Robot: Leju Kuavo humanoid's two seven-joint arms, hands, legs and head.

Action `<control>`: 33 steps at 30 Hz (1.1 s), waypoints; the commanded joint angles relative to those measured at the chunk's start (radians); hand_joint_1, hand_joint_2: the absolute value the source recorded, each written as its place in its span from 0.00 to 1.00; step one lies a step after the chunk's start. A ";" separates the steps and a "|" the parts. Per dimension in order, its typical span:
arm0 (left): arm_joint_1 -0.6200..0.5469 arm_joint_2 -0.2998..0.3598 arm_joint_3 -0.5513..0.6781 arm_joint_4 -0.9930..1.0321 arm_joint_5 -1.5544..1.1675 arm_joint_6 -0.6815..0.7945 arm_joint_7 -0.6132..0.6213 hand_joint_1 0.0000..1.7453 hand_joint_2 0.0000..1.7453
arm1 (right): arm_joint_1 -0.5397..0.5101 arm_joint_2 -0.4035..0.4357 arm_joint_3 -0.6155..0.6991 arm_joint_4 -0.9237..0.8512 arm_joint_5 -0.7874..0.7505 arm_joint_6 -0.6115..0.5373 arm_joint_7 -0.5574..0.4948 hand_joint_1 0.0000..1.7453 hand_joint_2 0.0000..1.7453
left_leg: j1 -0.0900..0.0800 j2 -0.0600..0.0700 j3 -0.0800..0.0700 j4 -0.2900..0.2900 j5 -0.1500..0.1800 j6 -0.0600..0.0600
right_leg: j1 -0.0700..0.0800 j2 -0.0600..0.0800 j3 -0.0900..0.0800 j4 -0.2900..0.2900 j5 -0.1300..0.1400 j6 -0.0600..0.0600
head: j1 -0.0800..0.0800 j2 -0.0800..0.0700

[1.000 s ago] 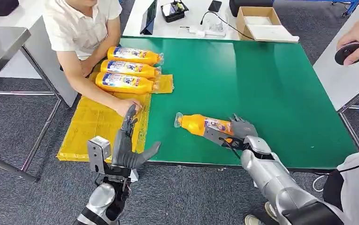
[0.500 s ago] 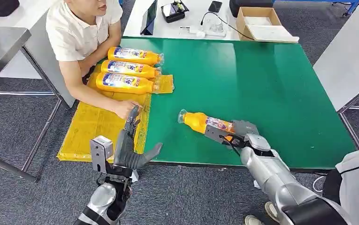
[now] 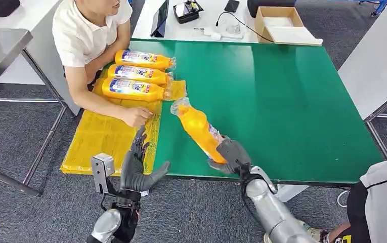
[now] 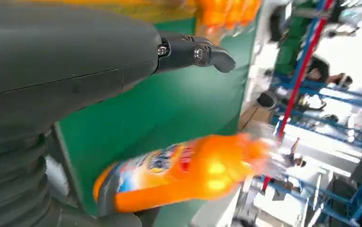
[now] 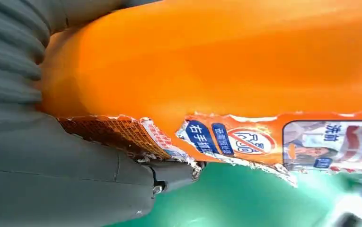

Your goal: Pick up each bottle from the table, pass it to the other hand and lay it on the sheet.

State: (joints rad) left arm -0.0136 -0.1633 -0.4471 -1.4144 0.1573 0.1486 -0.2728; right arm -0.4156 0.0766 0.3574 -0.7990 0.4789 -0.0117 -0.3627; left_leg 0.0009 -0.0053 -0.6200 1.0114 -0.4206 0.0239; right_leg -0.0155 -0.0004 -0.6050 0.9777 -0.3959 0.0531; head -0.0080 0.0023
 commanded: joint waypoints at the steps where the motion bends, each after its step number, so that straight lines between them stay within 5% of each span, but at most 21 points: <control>1: 0.008 0.046 -0.013 0.002 0.036 -0.055 0.019 0.00 1.00 | 0.085 0.015 0.077 -0.275 -0.035 -0.028 -0.009 1.00 1.00 | 0.000 0.001 0.001 0.000 -0.001 -0.001 | 0.000 0.001 0.000 0.000 -0.001 -0.001 | 0.000 0.000; 9: -0.001 0.052 -0.030 0.006 0.042 -0.082 0.016 0.00 1.00 | 0.072 0.008 0.114 -0.263 -0.047 -0.019 -0.016 1.00 1.00 | -0.001 0.001 0.001 0.000 -0.002 -0.002 | 0.000 0.001 0.000 -0.001 -0.001 -0.002 | 0.000 0.000; 10: -0.005 0.052 -0.034 0.009 0.039 -0.084 0.015 0.00 1.00 | 0.068 0.009 0.121 -0.256 -0.047 -0.016 -0.013 0.91 1.00 | -0.001 0.002 -0.001 -0.001 -0.001 -0.001 | -0.001 0.002 -0.001 -0.001 -0.001 -0.002 | 0.000 0.000; 12: -0.039 0.052 -0.050 0.023 0.018 -0.089 0.006 0.00 1.00 | 0.046 0.014 0.143 -0.204 -0.053 0.002 -0.011 1.00 1.00 | -0.001 0.001 0.001 -0.001 -0.002 -0.002 | 0.000 0.001 0.001 -0.001 -0.002 -0.002 | 0.000 0.000; 33: -0.132 0.032 -0.106 0.044 0.100 -0.107 0.036 0.00 1.00 | -0.041 0.065 0.371 0.027 0.015 0.030 -0.050 1.00 1.00 | 0.000 0.000 0.000 0.000 -0.001 -0.001 | 0.000 0.000 0.000 -0.001 -0.001 -0.002 | 0.000 0.000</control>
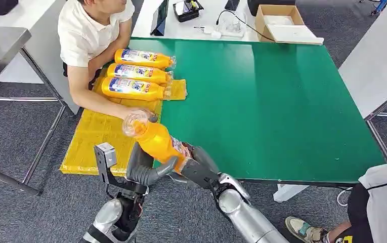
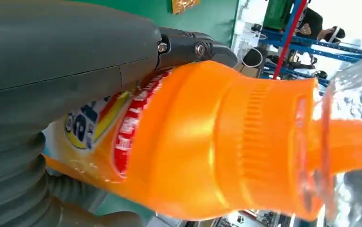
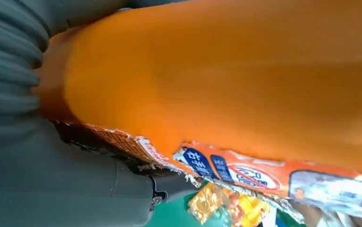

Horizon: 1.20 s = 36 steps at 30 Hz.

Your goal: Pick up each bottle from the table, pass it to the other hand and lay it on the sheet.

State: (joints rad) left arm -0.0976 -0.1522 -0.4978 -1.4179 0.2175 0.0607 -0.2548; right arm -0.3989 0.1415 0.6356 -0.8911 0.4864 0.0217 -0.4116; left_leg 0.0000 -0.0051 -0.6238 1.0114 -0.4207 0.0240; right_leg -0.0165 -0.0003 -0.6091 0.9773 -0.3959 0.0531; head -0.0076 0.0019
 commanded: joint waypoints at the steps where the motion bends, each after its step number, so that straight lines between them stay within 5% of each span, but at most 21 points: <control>1: -0.048 0.021 -0.056 0.048 0.040 -0.019 0.018 0.00 1.00 | -0.059 0.000 0.092 0.119 0.007 -0.003 -0.001 1.00 1.00 | 0.000 0.000 0.003 -0.001 0.000 -0.001 | 0.000 0.000 0.002 0.000 -0.001 -0.001 | 0.000 0.000; 8: -0.049 0.024 -0.059 0.049 0.050 -0.031 0.016 0.00 1.00 | -0.063 0.001 0.093 0.121 0.005 -0.004 0.000 1.00 1.00 | 0.000 0.000 0.003 -0.001 -0.001 -0.001 | 0.000 0.000 0.003 0.000 -0.001 -0.001 | 0.000 0.000; 9: -0.051 0.026 -0.062 0.051 0.054 -0.039 0.015 1.00 1.00 | -0.065 0.001 0.093 0.121 0.004 -0.003 0.000 1.00 1.00 | 0.001 0.000 0.005 -0.001 -0.002 -0.001 | 0.001 -0.001 0.005 0.000 -0.002 -0.002 | 0.000 0.000; 21: -0.061 0.029 -0.044 0.101 0.216 -0.190 0.053 1.00 1.00 | -0.062 0.008 0.074 0.089 -0.073 0.059 -0.036 1.00 1.00 | 0.001 0.001 0.006 0.000 -0.002 -0.002 | 0.001 0.000 0.005 0.000 -0.002 -0.003 | 0.000 0.000; 22: -0.061 0.030 -0.049 0.099 0.222 -0.199 0.052 1.00 1.00 | -0.057 0.007 0.072 0.081 -0.087 0.073 -0.044 0.95 1.00 | 0.000 0.000 0.004 0.000 -0.001 -0.001 | 0.001 0.000 0.004 0.000 -0.001 -0.002 | 0.000 0.000; 23: -0.063 0.031 -0.051 0.100 0.225 -0.204 0.050 1.00 1.00 | -0.056 0.006 0.071 0.076 -0.093 0.075 -0.046 0.79 1.00 | 0.001 0.000 0.006 -0.001 -0.002 -0.001 | 0.001 0.000 0.005 0.000 -0.002 -0.002 | 0.000 0.000; 25: -0.062 0.036 -0.059 0.091 0.186 -0.198 0.017 1.00 1.00 | -0.054 0.009 0.065 0.067 -0.107 0.079 -0.045 0.12 1.00 | 0.001 0.000 0.004 0.000 -0.001 -0.001 | 0.001 -0.001 0.004 0.000 -0.002 -0.002 | 0.000 0.000; 26: -0.058 0.038 -0.059 0.087 0.194 -0.210 0.022 1.00 1.00 | -0.053 0.010 0.065 0.064 -0.109 0.078 -0.040 0.01 1.00 | 0.001 0.000 0.009 0.000 -0.004 -0.002 | 0.002 0.000 0.008 0.000 -0.004 -0.004 | 0.000 0.000; 33: -0.047 0.040 -0.030 0.072 0.188 -0.199 0.008 1.00 1.00 | -0.041 0.012 0.071 0.037 -0.088 0.029 -0.025 0.00 1.00 | 0.001 0.001 0.006 0.000 -0.003 -0.002 | 0.001 0.001 0.005 0.000 -0.003 -0.003 | 0.000 0.000; 34: -0.041 0.041 -0.005 0.054 0.093 -0.099 -0.046 1.00 1.00 | -0.035 -0.008 0.110 0.006 0.034 -0.098 -0.004 0.00 0.00 | 0.001 0.001 0.004 0.000 -0.002 -0.001 | 0.001 0.001 0.004 0.000 -0.002 -0.002 | 0.000 0.000; 36: -0.041 0.036 0.041 0.041 -0.045 0.030 -0.075 1.00 1.00 | 0.004 -0.027 0.131 -0.098 0.091 -0.142 0.002 0.00 0.00 | 0.001 0.002 0.007 0.000 -0.003 -0.002 | 0.001 0.001 0.006 0.000 -0.003 -0.003 | -0.001 0.000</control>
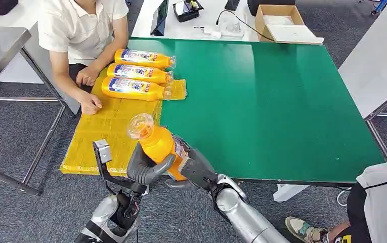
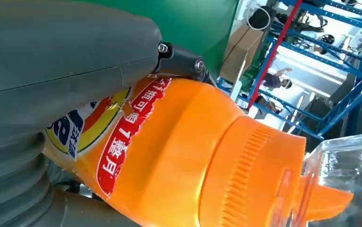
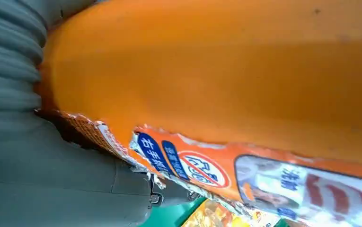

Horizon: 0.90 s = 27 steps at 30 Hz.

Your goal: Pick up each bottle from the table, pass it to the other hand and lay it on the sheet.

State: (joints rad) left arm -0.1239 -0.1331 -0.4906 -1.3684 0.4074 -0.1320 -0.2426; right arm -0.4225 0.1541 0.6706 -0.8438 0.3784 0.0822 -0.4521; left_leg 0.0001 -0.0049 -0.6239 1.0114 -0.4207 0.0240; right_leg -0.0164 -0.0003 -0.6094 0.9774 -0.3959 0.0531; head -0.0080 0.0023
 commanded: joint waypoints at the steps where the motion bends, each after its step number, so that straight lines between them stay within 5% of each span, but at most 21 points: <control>1: -0.015 0.017 0.043 -0.010 -0.236 0.223 -0.087 1.00 1.00 | 0.036 -0.042 0.100 -0.167 0.206 -0.204 0.054 0.00 0.00 | 0.001 0.000 0.002 0.000 -0.001 -0.001 | 0.001 0.000 0.002 0.000 -0.001 -0.002 | 0.000 0.000; 9: -0.017 0.012 0.049 -0.002 -0.240 0.219 -0.084 1.00 1.00 | 0.044 -0.048 0.103 -0.189 0.210 -0.201 0.067 0.00 0.00 | 0.001 0.000 0.003 0.000 -0.001 -0.001 | 0.001 0.000 0.003 -0.001 -0.001 -0.002 | 0.000 0.000; 13: -0.018 0.016 0.108 -0.016 -0.287 0.278 -0.092 1.00 1.00 | 0.061 -0.079 0.129 -0.258 0.369 -0.334 0.123 0.00 0.00 | 0.001 0.000 0.003 0.000 -0.001 -0.001 | 0.001 -0.001 0.004 0.000 -0.001 -0.002 | 0.000 0.000; 15: -0.028 0.020 0.146 -0.015 -0.395 0.369 -0.123 1.00 1.00 | 0.112 -0.084 0.074 -0.315 0.280 -0.307 0.078 0.00 0.00 | 0.000 0.000 0.001 -0.001 0.000 -0.001 | 0.000 0.000 0.001 -0.001 0.000 -0.001 | 0.000 0.000; 20: -0.082 0.034 0.178 0.035 -0.858 0.697 -0.154 1.00 1.00 | 0.181 -0.082 -0.019 -0.443 0.289 -0.479 -0.042 0.00 0.00 | 0.001 -0.003 0.006 0.000 -0.002 -0.002 | 0.002 -0.003 0.006 0.000 -0.004 -0.003 | 0.000 0.000; 21: -0.113 0.039 0.181 0.097 -1.011 0.768 -0.126 1.00 1.00 | 0.195 -0.069 -0.043 -0.475 0.281 -0.514 -0.064 0.00 1.00 | 0.001 -0.002 0.000 0.000 0.000 -0.001 | 0.001 -0.002 0.001 0.000 -0.001 -0.001 | 0.000 0.000; 27: -0.312 0.021 0.245 0.488 -1.390 0.830 0.003 1.00 1.00 | 0.193 -0.041 0.024 -0.516 0.231 -0.467 -0.130 0.00 1.00 | 0.001 -0.003 0.004 -0.001 0.000 -0.001 | 0.001 -0.003 0.004 -0.001 -0.001 -0.002 | 0.001 0.000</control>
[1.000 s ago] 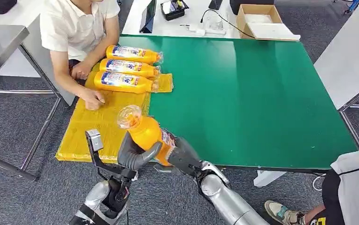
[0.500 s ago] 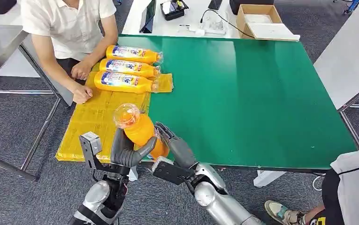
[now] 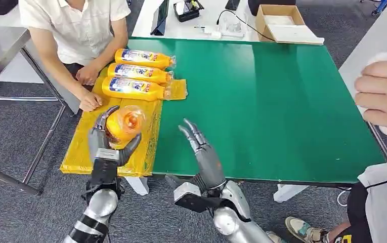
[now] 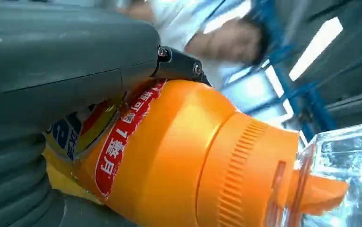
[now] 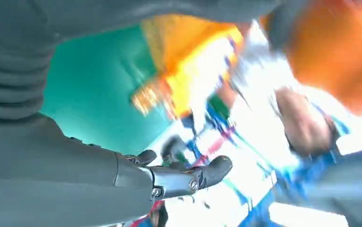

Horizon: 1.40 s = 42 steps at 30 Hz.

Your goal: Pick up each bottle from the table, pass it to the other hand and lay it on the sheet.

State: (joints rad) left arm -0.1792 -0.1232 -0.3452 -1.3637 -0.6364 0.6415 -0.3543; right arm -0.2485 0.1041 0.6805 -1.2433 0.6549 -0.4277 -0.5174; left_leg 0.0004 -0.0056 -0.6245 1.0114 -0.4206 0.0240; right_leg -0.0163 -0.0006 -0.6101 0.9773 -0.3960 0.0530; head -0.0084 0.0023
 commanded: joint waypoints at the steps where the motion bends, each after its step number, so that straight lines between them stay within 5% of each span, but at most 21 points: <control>1: -0.301 0.003 0.125 0.581 -0.390 0.057 0.126 1.00 1.00 | 0.011 0.009 0.052 -0.106 -0.058 0.084 -0.079 0.00 1.00 | 0.001 -0.002 0.006 -0.001 0.000 -0.002 | 0.001 -0.002 0.006 0.000 -0.001 -0.003 | 0.001 0.000; 8: -0.477 -0.007 0.038 0.919 -0.544 -0.152 0.269 1.00 1.00 | 0.016 0.026 0.119 -0.081 -0.112 0.160 -0.102 0.00 1.00 | 0.002 -0.005 0.006 -0.001 0.001 -0.003 | 0.002 -0.006 0.006 0.000 -0.002 -0.003 | 0.001 0.000; 14: -0.485 -0.012 0.035 0.936 -0.546 -0.181 0.277 1.00 1.00 | 0.016 0.028 0.117 -0.078 -0.117 0.163 -0.102 0.00 1.00 | 0.001 0.002 0.002 0.000 0.002 -0.002 | 0.001 0.000 0.002 0.001 0.000 -0.001 | 0.000 0.000; 24: -0.566 -0.027 -0.002 1.069 -0.615 -0.391 0.456 1.00 1.00 | -0.004 0.050 0.127 -0.049 -0.134 0.187 -0.128 0.00 1.00 | 0.001 0.002 0.001 0.000 0.002 -0.002 | 0.001 0.000 0.001 0.001 0.000 -0.002 | 0.001 0.000; 25: -0.568 -0.029 -0.001 1.075 -0.613 -0.416 0.452 0.94 1.00 | -0.007 0.048 0.131 -0.045 -0.135 0.189 -0.127 0.00 1.00 | 0.001 0.001 0.003 0.000 0.001 -0.003 | 0.002 0.000 0.003 0.001 -0.001 -0.003 | 0.001 0.000; 26: -0.565 -0.033 0.003 1.075 -0.606 -0.430 0.442 0.33 1.00 | -0.007 0.047 0.131 -0.042 -0.136 0.189 -0.127 0.00 1.00 | 0.002 0.002 0.006 0.001 0.000 -0.003 | 0.002 0.001 0.005 0.002 -0.002 -0.004 | 0.001 0.000; 27: -0.561 -0.039 0.019 1.073 -0.587 -0.450 0.424 0.00 1.00 | -0.006 0.046 0.129 -0.039 -0.139 0.187 -0.126 0.00 1.00 | 0.002 0.003 0.005 0.000 0.000 -0.003 | 0.002 0.001 0.005 0.001 -0.001 -0.003 | 0.000 0.000; 36: -0.547 -0.091 0.164 1.026 -0.322 -0.597 0.206 0.00 1.00 | -0.014 0.046 0.142 -0.006 -0.145 0.165 -0.145 0.00 1.00 | 0.001 0.002 0.004 -0.001 0.001 -0.002 | 0.001 0.001 0.005 0.000 -0.001 -0.002 | 0.000 0.000; 37: -0.547 -0.095 0.190 1.015 -0.270 -0.618 0.174 0.00 0.00 | -0.014 0.046 0.145 -0.003 -0.147 0.160 -0.146 0.00 1.00 | 0.002 0.002 0.005 0.000 0.000 -0.002 | 0.002 0.001 0.006 0.001 -0.001 -0.002 | 0.001 0.000; 42: -0.537 -0.105 0.246 0.979 -0.157 -0.652 0.084 0.00 0.00 | -0.013 0.045 0.155 0.002 -0.147 0.149 -0.152 0.00 1.00 | 0.001 0.001 0.003 0.000 0.001 -0.002 | 0.001 0.000 0.004 0.001 0.000 -0.002 | 0.001 0.000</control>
State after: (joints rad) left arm -0.7001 -0.1976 -0.2429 -0.3879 -0.8975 0.0336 -0.1882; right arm -0.2205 0.1701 0.7931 -1.3157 0.5112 -0.2663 -0.6634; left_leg 0.0005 -0.0061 -0.6255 1.0114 -0.4180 0.0231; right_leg -0.0165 -0.0014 -0.6102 0.9786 -0.3952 0.0528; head -0.0076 0.0023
